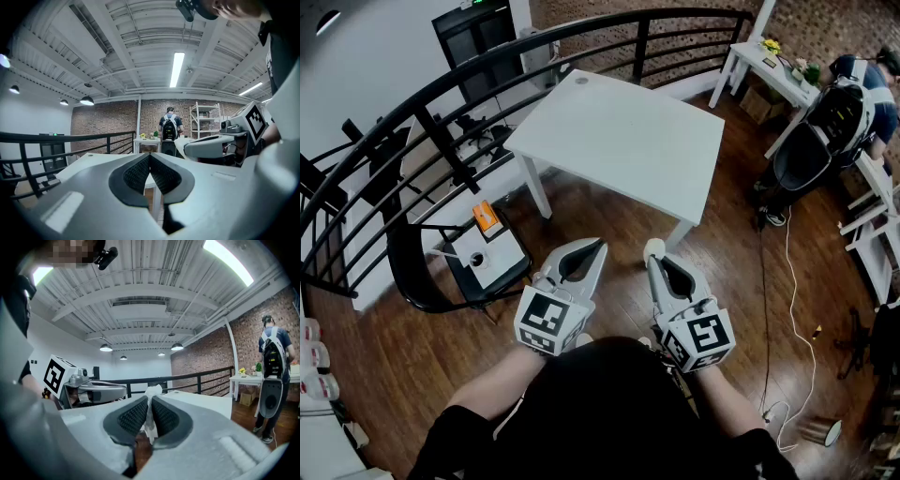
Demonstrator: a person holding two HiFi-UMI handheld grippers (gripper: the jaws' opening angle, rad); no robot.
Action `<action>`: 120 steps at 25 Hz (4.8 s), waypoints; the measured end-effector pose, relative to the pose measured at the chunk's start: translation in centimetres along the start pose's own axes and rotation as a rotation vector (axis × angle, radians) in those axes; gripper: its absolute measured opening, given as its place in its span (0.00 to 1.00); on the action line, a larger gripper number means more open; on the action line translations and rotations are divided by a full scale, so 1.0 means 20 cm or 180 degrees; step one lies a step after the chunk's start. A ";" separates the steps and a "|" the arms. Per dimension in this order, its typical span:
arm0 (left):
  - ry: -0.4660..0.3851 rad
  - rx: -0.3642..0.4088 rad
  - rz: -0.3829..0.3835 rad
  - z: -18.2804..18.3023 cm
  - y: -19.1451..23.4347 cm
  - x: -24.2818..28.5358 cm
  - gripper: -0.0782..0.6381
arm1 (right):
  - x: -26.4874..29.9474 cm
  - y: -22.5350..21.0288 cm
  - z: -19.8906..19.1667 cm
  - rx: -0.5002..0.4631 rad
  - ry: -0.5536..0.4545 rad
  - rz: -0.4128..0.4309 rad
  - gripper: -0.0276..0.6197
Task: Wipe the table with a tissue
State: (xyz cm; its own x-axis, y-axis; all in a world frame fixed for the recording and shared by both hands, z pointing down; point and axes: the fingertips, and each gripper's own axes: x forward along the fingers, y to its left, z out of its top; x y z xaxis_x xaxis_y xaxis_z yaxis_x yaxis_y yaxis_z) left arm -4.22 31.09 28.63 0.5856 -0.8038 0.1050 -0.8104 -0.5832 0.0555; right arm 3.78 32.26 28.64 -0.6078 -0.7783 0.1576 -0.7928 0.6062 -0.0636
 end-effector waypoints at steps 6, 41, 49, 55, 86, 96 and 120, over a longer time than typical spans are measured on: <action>0.0008 -0.0008 0.0011 -0.01 0.13 -0.07 0.13 | 0.10 0.04 0.02 0.0004 -0.0006 -0.0073 0.07; 0.0668 -0.0102 0.0393 -0.09 0.54 0.99 0.13 | 0.86 -0.94 0.03 0.0050 0.0293 0.0169 0.07; 0.0785 -0.0127 0.0497 -0.10 0.57 1.26 0.13 | 0.97 -1.18 0.03 0.0048 0.0361 0.0286 0.07; 0.0837 -0.0100 0.0472 -0.12 0.60 1.41 0.13 | 1.05 -1.29 -0.01 0.0044 0.0438 0.0279 0.07; 0.1279 -0.0537 -0.0075 -0.58 1.52 2.14 0.13 | 2.27 -1.63 -0.64 0.0328 0.1789 -0.0089 0.07; 0.1441 -0.0625 -0.0270 -0.69 1.68 2.28 0.13 | 2.53 -1.75 -0.84 0.0517 0.2082 -0.0267 0.07; 0.1667 -0.0660 -0.0530 -0.84 1.80 2.43 0.13 | 2.72 -1.83 -1.07 0.0672 0.2608 -0.0352 0.07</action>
State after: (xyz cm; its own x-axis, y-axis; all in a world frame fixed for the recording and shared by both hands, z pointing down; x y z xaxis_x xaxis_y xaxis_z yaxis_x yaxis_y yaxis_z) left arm -5.25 -26.95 52.41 0.6619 -0.5073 0.5519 -0.7254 -0.6191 0.3008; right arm 0.77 -28.72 60.57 -0.3656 -0.4178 0.8317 -0.8871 0.4270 -0.1754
